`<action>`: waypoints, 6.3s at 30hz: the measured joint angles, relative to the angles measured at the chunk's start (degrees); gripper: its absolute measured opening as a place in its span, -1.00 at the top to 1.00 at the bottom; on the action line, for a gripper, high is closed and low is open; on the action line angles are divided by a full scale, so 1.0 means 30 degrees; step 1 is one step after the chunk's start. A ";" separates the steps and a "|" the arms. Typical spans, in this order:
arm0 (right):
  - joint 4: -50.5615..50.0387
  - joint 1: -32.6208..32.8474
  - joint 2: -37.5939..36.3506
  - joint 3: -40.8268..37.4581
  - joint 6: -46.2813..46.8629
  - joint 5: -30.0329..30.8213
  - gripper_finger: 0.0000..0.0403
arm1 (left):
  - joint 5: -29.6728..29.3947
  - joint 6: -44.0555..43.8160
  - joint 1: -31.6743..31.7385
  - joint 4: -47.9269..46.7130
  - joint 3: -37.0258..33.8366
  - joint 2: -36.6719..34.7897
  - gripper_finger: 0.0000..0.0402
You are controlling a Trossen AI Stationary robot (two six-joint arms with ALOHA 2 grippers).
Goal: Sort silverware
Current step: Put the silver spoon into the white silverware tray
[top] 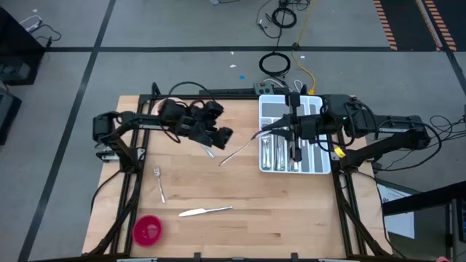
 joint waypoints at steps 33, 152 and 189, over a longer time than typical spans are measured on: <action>-0.6846 -0.2823 -0.6324 -0.0700 0.2212 0.4451 1.00 | -0.0798 0.1734 0.4309 -0.0140 -0.8778 -0.6331 0.00; -2.1177 -1.7414 1.3273 -0.1588 -0.5433 -0.6266 1.00 | 0.0310 0.3024 0.4475 -0.0810 -0.8771 -0.6317 0.00; -2.1713 -1.7390 1.3273 -0.1588 -0.3064 -0.4954 0.46 | 0.0680 0.3016 0.4468 -0.0810 -0.8771 -0.6317 0.00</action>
